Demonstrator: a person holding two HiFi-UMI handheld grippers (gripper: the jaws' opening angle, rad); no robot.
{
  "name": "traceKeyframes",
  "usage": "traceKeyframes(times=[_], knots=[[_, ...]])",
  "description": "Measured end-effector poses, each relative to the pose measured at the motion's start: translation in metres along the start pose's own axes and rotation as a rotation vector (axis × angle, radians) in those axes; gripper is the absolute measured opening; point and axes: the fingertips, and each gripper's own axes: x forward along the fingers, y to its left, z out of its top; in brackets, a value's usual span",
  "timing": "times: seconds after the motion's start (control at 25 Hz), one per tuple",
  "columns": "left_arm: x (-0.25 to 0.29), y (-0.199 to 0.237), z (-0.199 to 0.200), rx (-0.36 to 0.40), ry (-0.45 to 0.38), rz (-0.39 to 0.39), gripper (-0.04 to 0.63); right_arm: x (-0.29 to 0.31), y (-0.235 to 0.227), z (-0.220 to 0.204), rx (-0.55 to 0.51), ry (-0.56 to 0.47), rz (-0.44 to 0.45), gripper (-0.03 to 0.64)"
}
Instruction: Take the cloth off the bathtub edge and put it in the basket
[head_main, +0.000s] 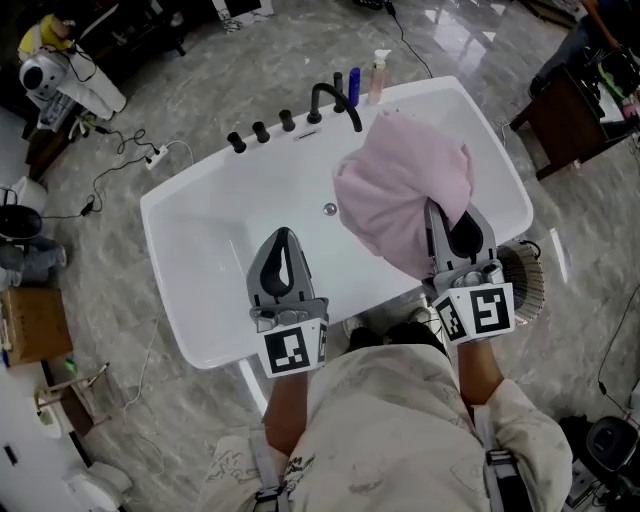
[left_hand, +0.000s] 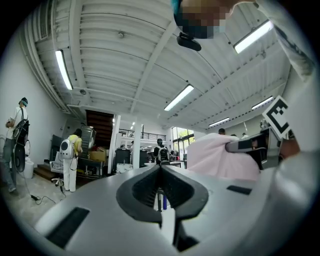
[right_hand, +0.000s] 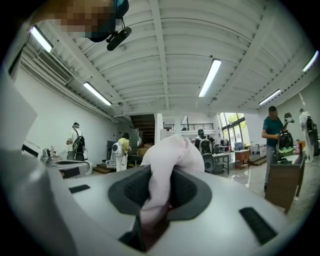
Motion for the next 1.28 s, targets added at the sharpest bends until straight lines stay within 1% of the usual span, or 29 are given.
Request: traceKeyframes(times=[0.12, 0.28, 0.44, 0.56, 0.88, 1.28], knots=[[0.014, -0.021, 0.001, -0.006, 0.001, -0.052, 0.006, -0.009, -0.022, -0.004, 0.009, 0.012, -0.050, 0.071], [0.039, -0.069, -0.002, -0.013, 0.003, -0.114, 0.006, -0.026, -0.072, -0.010, 0.023, 0.017, -0.115, 0.071], [0.044, -0.083, -0.007, -0.021, 0.005, -0.181, 0.006, -0.041, -0.081, -0.015, 0.028, 0.016, -0.181, 0.071], [0.055, -0.112, -0.007, -0.023, 0.006, -0.238, 0.006, -0.058, -0.106, -0.015, 0.034, 0.015, -0.235, 0.071], [0.084, -0.214, -0.003, -0.032, -0.001, -0.380, 0.006, -0.119, -0.193, -0.014, 0.040, 0.010, -0.385, 0.069], [0.102, -0.365, 0.000, -0.036, -0.010, -0.572, 0.006, -0.226, -0.310, -0.011, 0.042, -0.009, -0.605, 0.069]])
